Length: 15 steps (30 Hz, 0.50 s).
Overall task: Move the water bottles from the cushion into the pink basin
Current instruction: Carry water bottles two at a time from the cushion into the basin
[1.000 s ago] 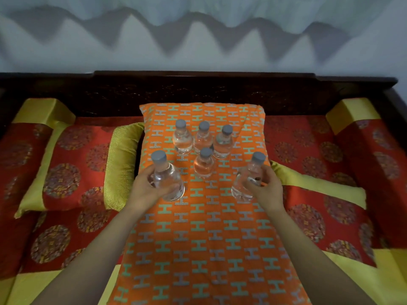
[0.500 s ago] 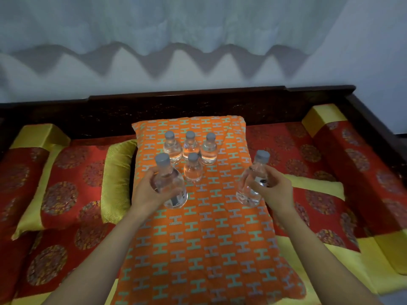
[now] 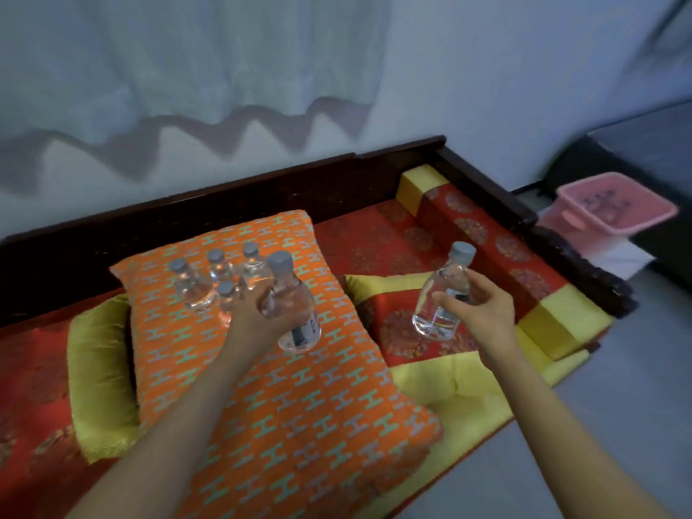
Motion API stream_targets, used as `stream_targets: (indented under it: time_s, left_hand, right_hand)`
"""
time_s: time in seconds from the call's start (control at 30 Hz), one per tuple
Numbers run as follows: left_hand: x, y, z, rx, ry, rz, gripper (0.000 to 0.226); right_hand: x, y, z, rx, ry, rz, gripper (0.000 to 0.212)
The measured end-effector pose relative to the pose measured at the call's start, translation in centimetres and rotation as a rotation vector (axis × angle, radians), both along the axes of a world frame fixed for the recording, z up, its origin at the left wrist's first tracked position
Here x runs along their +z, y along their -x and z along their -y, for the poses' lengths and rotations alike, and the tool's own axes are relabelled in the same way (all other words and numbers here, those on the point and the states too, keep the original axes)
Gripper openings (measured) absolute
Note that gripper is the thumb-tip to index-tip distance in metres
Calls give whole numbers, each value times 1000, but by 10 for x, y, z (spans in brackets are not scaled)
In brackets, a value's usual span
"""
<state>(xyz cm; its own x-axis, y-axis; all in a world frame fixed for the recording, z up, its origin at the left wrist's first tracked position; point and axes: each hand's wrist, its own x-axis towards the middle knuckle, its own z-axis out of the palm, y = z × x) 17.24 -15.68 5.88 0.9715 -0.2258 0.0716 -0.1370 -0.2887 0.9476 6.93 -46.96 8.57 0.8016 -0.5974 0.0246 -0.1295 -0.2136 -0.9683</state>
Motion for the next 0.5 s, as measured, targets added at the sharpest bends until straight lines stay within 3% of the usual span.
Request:
stream_targets:
  time_s: [0.13, 0.27, 0.5]
  left_hand:
    - [8, 13, 59, -106, -15, -20, 57]
    - [22, 27, 124, -261, -19, -56, 47]
    - [40, 70, 260, -375, -7, -80, 74]
  right_hand:
    - [13, 49, 46, -114, -26, 15, 46]
    - [27, 104, 97, -224, -40, 24, 50]
    - [49, 202, 202, -338, -76, 11, 58]
